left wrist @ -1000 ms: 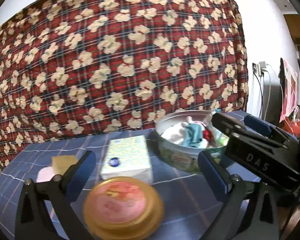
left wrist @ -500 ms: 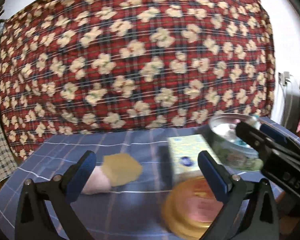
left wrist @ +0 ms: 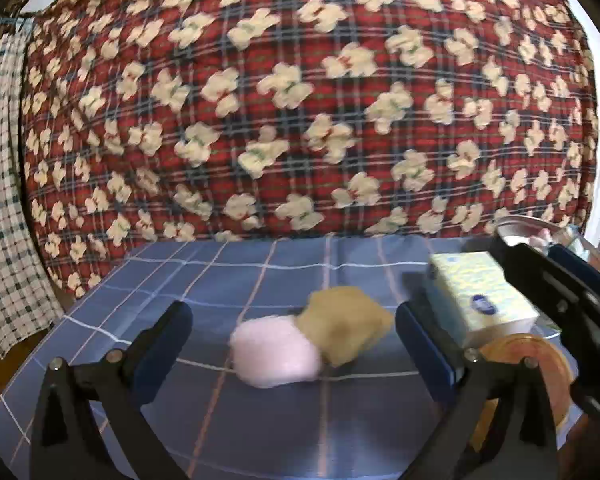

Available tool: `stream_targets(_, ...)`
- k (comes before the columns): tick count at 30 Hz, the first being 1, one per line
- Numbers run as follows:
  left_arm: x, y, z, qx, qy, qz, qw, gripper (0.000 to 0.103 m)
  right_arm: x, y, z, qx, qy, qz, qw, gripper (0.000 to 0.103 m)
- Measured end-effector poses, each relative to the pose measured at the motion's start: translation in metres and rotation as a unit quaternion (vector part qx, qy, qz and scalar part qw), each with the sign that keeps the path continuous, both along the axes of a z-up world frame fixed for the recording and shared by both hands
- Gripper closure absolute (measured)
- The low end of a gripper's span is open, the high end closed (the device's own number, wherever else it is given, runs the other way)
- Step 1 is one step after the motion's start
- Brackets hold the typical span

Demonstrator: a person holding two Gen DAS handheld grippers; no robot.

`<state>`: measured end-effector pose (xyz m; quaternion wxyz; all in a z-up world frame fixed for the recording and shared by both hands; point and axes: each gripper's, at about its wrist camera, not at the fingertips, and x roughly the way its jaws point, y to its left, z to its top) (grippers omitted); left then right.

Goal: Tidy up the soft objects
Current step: 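Reach the left tool to the pink fluffy sock and grasp it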

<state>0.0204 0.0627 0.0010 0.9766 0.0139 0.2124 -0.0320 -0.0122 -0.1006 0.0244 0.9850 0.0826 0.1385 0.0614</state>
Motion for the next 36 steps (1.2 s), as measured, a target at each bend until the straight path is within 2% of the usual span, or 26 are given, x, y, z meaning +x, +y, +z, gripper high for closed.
stream_targets(7,0.02,0.024,-0.012,0.009,0.027,0.019,0.9994,0.0,0.021,0.024,-0.006,0.001,0.03,0.005,1.0,0.021)
stream_targets(14,0.035,0.047,-0.02,0.022,0.051,0.016,0.9983,0.0,0.033,0.034,-0.01,-0.013,0.054,0.009,0.998,0.021)
stream_targets(17,0.041,0.062,-0.025,0.013,0.064,0.023,0.9976,0.0,0.032,0.03,-0.01,-0.013,0.058,0.009,0.998,0.021)
stream_targets(21,0.048,0.075,-0.03,-0.02,0.087,0.022,0.9957,0.0,0.03,0.023,-0.011,0.002,0.064,0.014,0.998,0.021)
stream_targets(23,0.05,0.074,-0.032,-0.039,0.094,0.011,0.9948,0.0,0.031,0.025,-0.012,0.0,0.069,0.02,0.997,0.021)
stream_targets(25,0.051,0.066,-0.034,-0.041,0.1,-0.004,0.9941,0.0,0.032,0.027,-0.013,-0.002,0.076,0.026,0.997,0.021)
stream_targets(30,0.064,0.029,-0.047,0.015,0.133,-0.045,0.9899,0.0,0.032,0.021,-0.014,0.013,0.085,0.026,0.996,0.021)
stream_targets(33,0.084,0.015,-0.057,0.047,0.168,-0.032,0.9841,0.0,0.032,0.018,-0.015,0.016,0.087,0.022,0.996,0.021)
stream_targets(34,0.091,0.017,-0.06,0.049,0.178,-0.021,0.9826,0.0,0.032,0.017,-0.015,0.017,0.088,0.023,0.996,0.021)
stream_targets(36,0.101,0.029,-0.062,0.016,0.187,-0.014,0.9822,0.001,0.032,0.016,-0.015,0.017,0.088,0.023,0.996,0.021)
